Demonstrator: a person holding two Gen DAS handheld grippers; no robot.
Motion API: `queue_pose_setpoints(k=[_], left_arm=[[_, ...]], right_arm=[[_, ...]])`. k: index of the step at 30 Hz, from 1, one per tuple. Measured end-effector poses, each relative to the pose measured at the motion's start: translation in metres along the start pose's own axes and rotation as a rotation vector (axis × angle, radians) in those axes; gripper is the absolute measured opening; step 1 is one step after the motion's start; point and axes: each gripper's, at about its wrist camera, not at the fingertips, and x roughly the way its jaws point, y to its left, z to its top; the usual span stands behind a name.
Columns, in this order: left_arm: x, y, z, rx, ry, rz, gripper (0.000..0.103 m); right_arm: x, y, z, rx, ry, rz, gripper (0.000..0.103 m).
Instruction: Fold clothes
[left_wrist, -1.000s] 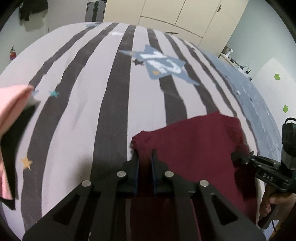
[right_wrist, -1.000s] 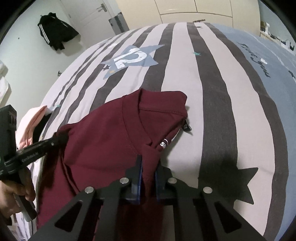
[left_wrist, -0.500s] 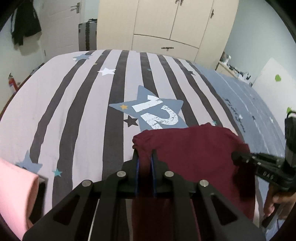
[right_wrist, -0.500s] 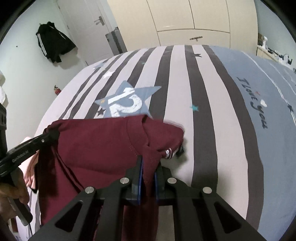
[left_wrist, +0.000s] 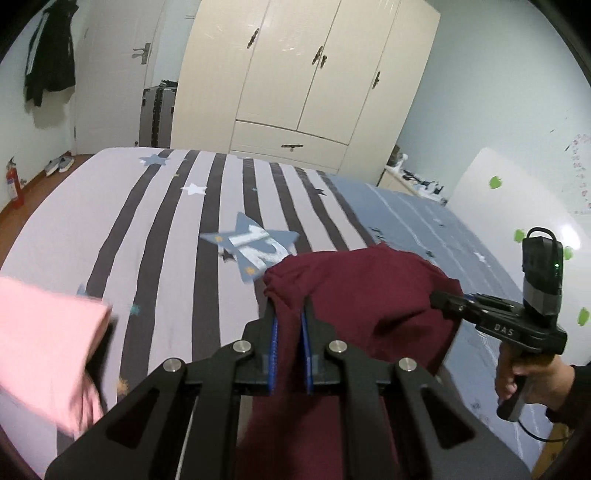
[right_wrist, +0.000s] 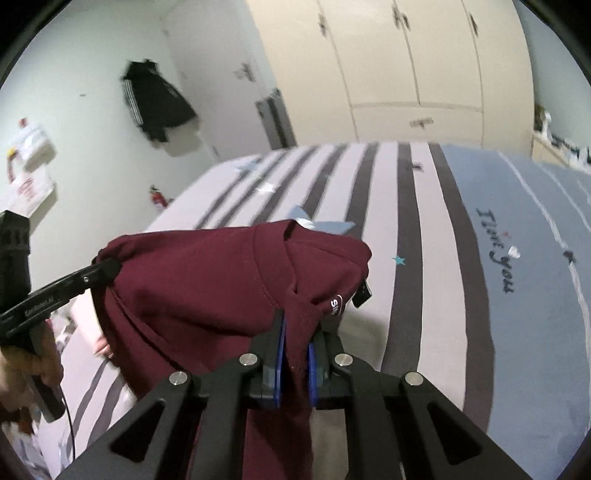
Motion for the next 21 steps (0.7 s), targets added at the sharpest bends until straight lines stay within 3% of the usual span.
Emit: queue_pose_setpoints(k=[6, 10, 16, 21], left_arm=[[-0.083, -0.043, -0.073, 0.022, 0.032, 0.014, 0.008], [-0.123, -0.06, -0.145, -0.011, 0.111, 0.065, 0.008], [-0.14, -0.06, -0.227, -0.025, 0.223, 0.136, 0.009], [-0.142, -0.058, -0.262, -0.006, 0.279, 0.151, 0.009]], right_arm=[[-0.074, 0.034, -0.059, -0.01, -0.016, 0.056, 0.009], [-0.096, 0.052, -0.121, -0.01, 0.053, 0.083, 0.009], [-0.116, 0.08, -0.213, -0.045, 0.183, 0.124, 0.009], [-0.109, 0.092, -0.268, -0.088, 0.269, 0.121, 0.012]])
